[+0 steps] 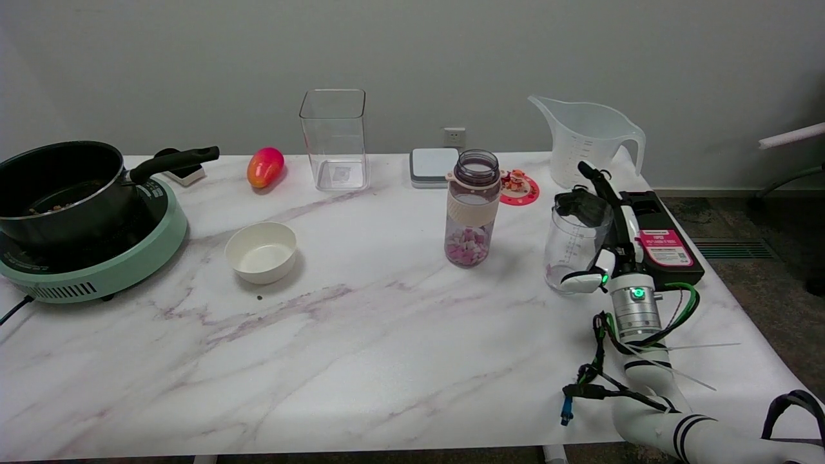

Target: Place the measuring cup onto the table.

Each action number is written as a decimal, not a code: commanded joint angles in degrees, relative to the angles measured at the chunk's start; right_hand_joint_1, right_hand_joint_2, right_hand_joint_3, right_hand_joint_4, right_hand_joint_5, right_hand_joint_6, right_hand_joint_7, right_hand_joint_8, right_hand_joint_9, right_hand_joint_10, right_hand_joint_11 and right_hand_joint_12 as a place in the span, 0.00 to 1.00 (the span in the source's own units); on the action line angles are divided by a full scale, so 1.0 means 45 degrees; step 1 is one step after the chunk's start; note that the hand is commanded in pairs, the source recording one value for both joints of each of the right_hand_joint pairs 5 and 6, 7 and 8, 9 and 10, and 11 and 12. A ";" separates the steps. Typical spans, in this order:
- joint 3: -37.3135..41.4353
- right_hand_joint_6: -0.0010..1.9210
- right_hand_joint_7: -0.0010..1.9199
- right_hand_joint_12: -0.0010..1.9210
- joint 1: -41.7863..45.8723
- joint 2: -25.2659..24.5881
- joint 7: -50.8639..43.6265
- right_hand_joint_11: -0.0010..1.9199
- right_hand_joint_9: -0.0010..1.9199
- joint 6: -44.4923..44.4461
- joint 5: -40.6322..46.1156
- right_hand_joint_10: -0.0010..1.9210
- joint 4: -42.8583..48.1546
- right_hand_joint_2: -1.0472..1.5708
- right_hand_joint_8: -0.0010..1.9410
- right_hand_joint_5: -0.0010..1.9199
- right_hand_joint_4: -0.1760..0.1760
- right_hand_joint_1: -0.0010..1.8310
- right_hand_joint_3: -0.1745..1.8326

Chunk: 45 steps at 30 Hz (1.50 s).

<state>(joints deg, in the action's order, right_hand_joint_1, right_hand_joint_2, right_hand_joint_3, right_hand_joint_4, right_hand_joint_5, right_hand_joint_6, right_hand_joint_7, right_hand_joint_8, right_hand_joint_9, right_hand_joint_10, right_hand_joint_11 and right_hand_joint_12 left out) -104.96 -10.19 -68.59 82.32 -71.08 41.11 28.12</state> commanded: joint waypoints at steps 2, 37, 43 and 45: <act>-0.0028 0.15 0.35 0.36 0.0454 0.1104 0.0089 0.36 0.32 0.0945 -0.0659 0.32 0.0926 0.03 0.34 0.15 0.50 0.71 0.49; 0.6053 0.11 0.28 0.31 0.2807 0.1648 0.0264 0.31 0.24 -0.0407 0.2615 0.24 0.4520 0.15 0.28 0.11 0.50 0.69 0.52; 0.5465 0.21 0.31 0.32 0.2822 0.1694 0.0249 0.32 0.27 -0.0299 0.4445 0.27 0.5137 0.29 0.31 0.21 0.50 0.69 0.57; 0.5508 0.22 0.32 0.33 0.2822 0.1788 0.0249 0.33 0.29 -0.0031 0.4402 0.28 0.5159 0.29 0.31 0.22 0.50 0.69 0.58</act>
<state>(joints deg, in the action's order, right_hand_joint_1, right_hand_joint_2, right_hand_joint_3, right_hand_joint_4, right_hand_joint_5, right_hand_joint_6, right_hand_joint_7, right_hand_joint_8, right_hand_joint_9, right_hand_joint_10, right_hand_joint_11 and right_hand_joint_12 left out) -81.36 1.22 -61.39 83.31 -69.73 45.90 41.07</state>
